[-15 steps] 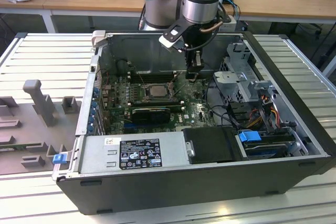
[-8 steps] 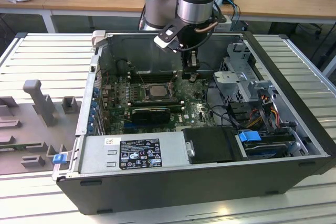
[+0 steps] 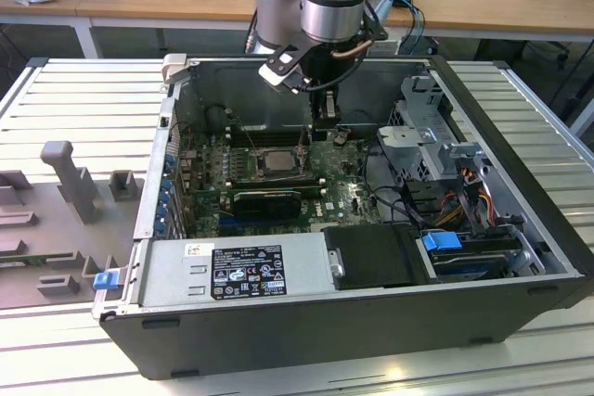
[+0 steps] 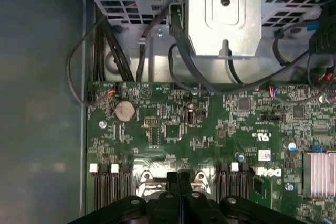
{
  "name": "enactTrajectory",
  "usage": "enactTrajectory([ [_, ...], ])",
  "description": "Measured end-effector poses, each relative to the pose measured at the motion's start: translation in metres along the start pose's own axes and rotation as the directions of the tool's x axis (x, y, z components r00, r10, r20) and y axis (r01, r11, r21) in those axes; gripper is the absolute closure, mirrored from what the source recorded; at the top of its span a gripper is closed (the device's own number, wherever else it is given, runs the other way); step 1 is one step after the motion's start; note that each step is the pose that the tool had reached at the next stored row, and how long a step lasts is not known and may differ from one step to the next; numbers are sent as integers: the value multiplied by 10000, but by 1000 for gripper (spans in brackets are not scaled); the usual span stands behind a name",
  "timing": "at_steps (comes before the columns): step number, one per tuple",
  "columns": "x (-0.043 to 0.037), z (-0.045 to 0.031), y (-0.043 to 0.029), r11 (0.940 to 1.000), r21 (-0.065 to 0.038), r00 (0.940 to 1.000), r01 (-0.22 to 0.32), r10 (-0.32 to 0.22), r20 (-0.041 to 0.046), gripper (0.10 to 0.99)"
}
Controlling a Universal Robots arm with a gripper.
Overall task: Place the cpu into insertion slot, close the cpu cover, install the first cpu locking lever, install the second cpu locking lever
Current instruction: 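Close the cpu cover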
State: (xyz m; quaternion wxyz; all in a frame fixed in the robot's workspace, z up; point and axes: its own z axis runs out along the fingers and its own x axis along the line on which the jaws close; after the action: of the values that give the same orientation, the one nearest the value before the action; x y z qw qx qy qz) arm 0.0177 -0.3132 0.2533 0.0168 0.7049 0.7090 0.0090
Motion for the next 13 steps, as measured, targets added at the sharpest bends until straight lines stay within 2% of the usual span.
enactTrajectory([
  [2,0,1,-76,10000,0,10000,-1,1,0,980],
  [8,2,7,-212,10000,-3,10000,4,-4,-6,980],
  [13,3,106,-283,10000,-2,10000,84,-84,-5,980],
])
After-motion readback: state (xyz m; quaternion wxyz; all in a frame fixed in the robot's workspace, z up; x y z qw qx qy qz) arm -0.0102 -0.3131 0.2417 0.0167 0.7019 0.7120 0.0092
